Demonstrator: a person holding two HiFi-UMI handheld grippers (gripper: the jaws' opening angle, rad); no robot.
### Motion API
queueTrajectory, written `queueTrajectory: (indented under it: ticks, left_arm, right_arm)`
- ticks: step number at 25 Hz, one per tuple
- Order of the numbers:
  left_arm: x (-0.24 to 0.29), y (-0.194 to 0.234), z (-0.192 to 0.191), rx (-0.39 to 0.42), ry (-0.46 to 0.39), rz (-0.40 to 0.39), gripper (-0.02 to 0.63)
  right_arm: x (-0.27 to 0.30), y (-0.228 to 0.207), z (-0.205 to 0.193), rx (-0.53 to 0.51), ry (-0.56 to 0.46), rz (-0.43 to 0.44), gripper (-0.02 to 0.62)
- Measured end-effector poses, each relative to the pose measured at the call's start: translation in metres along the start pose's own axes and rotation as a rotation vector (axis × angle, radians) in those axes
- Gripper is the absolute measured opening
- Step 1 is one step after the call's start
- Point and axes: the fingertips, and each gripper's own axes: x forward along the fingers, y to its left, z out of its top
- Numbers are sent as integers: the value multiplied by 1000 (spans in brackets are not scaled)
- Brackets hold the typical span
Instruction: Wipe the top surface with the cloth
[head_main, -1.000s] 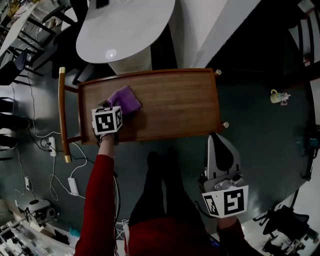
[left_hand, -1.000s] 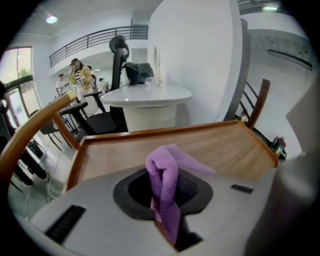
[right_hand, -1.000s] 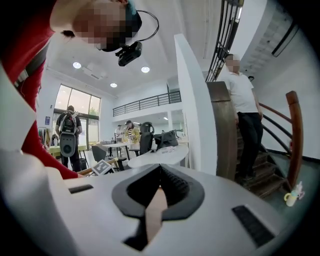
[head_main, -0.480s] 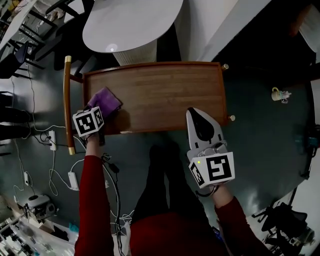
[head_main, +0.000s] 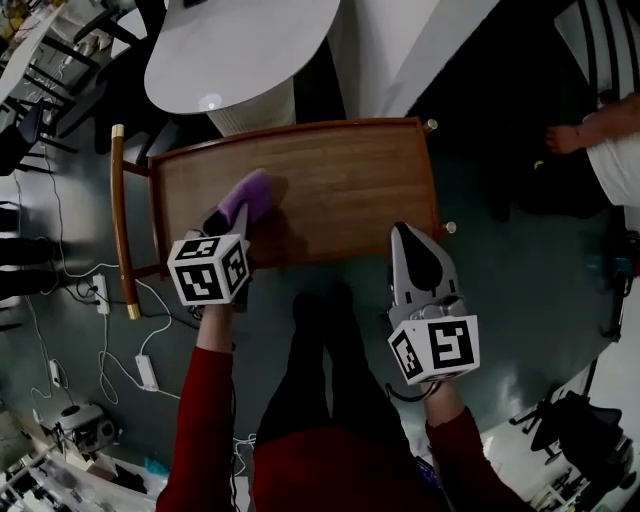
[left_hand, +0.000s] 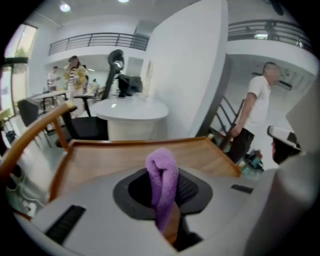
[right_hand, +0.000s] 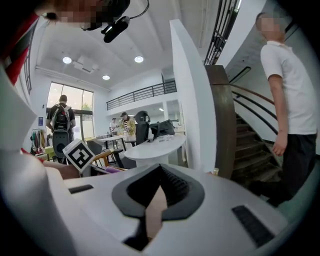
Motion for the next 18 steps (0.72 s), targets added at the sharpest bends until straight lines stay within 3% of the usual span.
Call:
queueTrajectory:
  ticks: [4,8,10,13,18]
  left_arm:
    - [36,-153,2,-19,28,-329,66]
    - [57,-264,0,-31,80,-523,66]
    - [66,-296,-6,-11,110,-557,66]
    - [81,-313,-23,1,169,-549,66]
    - [93,-273,-46,83,217,-411,66]
  right_arm:
    - [-38,-28,1,33,-9,-106,12]
    - [-65,-51,3,21,-26,-194,12]
    - [-74,-60,3,24,-33,-230,12]
    - [-88,-70,2,37,-39,-266,12]
    - [-93,-71,3,37,-35,-260,12]
